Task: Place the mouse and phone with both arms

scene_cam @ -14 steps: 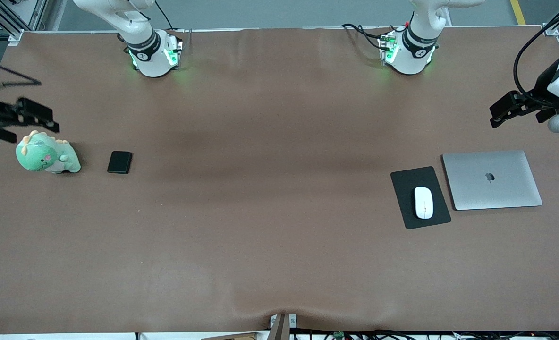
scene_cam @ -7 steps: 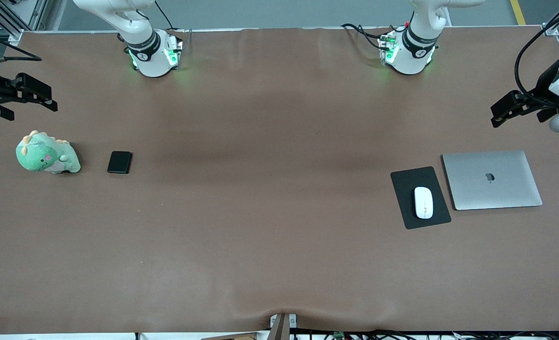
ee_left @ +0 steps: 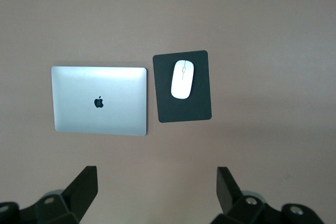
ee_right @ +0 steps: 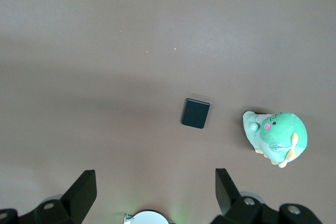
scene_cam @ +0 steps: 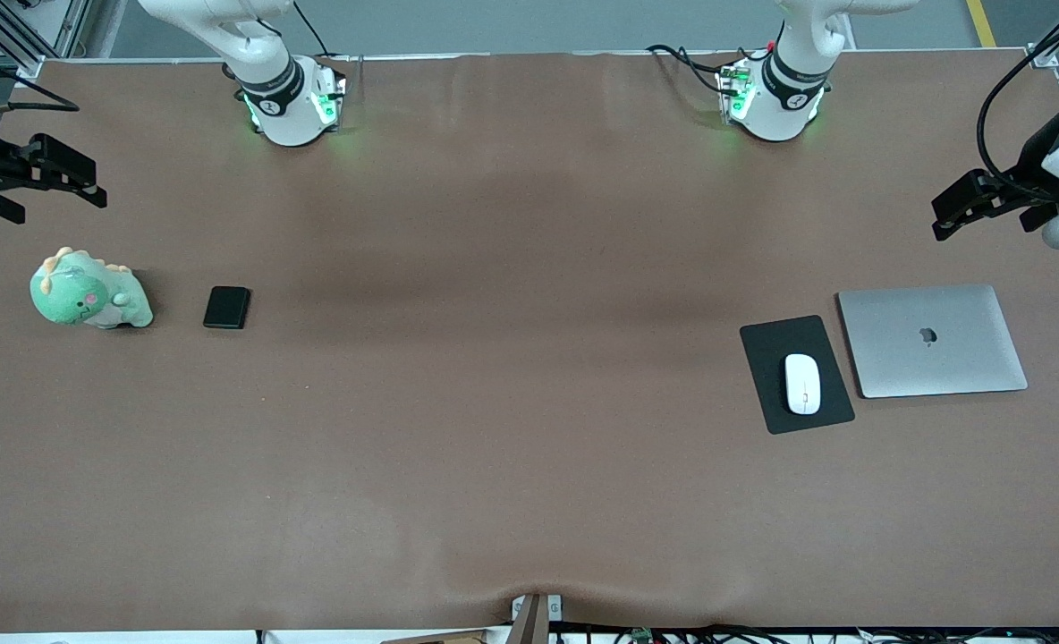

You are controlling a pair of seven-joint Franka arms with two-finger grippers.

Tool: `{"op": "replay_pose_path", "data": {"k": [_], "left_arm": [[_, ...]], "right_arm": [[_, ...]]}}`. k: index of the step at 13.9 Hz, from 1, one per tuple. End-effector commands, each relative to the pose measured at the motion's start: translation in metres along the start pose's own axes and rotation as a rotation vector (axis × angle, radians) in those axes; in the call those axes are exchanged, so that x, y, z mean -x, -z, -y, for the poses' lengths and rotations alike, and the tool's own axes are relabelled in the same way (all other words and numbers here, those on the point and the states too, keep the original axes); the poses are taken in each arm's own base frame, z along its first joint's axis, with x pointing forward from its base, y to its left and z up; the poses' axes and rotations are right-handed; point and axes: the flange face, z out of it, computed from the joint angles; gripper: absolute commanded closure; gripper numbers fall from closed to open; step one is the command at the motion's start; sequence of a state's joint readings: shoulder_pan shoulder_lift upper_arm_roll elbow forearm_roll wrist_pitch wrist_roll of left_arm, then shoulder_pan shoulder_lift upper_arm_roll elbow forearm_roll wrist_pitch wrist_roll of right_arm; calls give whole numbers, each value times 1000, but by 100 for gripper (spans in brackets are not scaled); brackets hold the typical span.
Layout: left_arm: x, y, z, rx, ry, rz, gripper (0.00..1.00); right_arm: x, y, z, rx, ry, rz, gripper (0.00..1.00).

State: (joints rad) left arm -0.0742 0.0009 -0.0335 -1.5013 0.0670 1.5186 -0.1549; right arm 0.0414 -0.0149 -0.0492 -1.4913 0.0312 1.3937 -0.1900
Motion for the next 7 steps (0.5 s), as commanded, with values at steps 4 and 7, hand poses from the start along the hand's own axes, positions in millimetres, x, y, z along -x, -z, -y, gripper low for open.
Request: {"op": "replay_pose_path", "data": {"k": [4, 7], "left_arm": [[5, 9, 3, 24, -18, -3, 0], [9, 4, -3, 21, -30, 33, 0]], "right_arm": [[13, -1, -15, 13, -13, -4, 0], [13, -1, -15, 13, -11, -3, 0]]}}
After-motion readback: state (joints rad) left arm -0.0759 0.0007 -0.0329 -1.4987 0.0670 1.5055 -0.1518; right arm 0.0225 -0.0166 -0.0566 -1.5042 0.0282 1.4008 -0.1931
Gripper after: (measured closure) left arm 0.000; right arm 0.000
